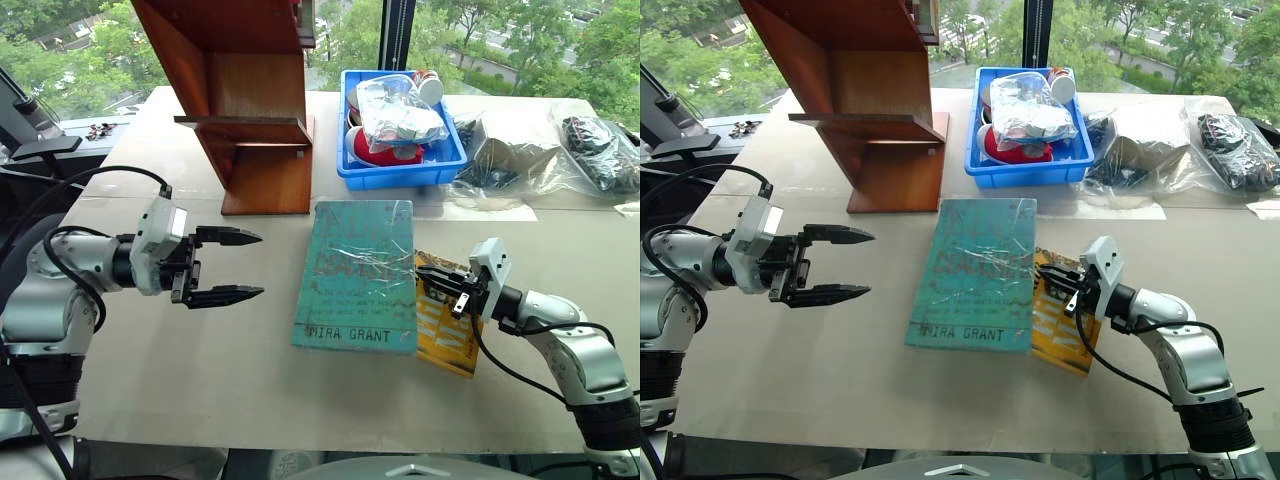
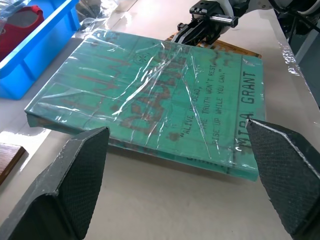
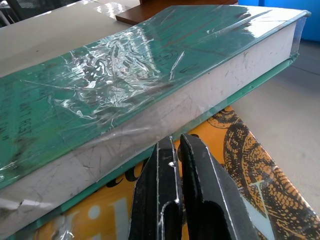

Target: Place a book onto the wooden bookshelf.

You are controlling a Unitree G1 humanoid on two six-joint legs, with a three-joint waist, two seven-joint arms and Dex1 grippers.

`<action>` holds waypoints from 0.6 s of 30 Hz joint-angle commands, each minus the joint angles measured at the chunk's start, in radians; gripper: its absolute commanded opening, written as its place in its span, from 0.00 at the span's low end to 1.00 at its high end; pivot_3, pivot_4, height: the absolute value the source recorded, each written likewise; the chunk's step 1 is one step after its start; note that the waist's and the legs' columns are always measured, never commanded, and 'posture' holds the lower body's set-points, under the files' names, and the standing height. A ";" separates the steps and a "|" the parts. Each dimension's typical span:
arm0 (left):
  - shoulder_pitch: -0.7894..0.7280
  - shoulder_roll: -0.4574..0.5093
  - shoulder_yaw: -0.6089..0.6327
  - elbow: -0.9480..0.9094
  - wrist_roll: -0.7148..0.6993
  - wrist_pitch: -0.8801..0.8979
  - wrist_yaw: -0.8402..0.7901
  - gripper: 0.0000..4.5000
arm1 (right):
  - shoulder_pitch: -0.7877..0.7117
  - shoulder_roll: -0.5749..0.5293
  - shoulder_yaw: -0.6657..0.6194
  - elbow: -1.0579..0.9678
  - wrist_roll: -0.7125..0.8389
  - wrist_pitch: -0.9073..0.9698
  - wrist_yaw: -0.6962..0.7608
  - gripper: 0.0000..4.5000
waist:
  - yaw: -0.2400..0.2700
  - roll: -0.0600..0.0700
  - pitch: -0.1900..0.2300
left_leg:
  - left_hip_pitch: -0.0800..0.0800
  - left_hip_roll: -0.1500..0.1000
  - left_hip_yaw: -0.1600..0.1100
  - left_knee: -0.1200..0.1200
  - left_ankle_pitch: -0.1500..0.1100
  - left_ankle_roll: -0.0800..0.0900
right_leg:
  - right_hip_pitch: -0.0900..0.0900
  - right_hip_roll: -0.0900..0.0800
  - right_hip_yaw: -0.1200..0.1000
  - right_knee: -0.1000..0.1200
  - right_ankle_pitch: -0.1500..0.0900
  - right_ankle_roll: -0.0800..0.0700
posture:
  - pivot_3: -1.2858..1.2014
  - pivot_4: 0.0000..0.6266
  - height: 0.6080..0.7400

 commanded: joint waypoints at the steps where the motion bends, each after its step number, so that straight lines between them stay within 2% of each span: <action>1: 0.000 0.009 0.035 -0.027 -0.015 -0.010 0.007 1.00 | -0.002 -0.008 -0.008 -0.019 0.001 -0.023 0.022 0.00 | 0.000 0.000 0.000 | 0.000 0.000 0.000 0.000 0.000 0.000 | 0.000 0.000 0.000 0.000 0.000 0.000 | 0.52 0.24 1.00; 10: -0.002 0.006 0.030 -0.031 -0.016 -0.008 0.021 1.00 | -0.020 0.026 0.072 -0.024 -0.025 -0.022 0.040 0.00 | -0.001 -0.001 -0.001 | 0.001 0.000 0.000 0.001 0.000 0.000 | 0.000 0.000 0.000 0.003 0.000 0.000 | 0.52 0.24 1.00; 18: 0.032 0.014 0.035 -0.054 -0.024 0.039 0.047 1.00 | -0.007 -0.036 -0.030 -0.019 -0.003 -0.042 0.061 0.00 | 0.000 -0.001 0.000 | 0.001 0.000 0.000 0.007 0.000 0.000 | 0.000 0.000 0.000 0.008 0.000 0.000 | 0.52 0.24 1.00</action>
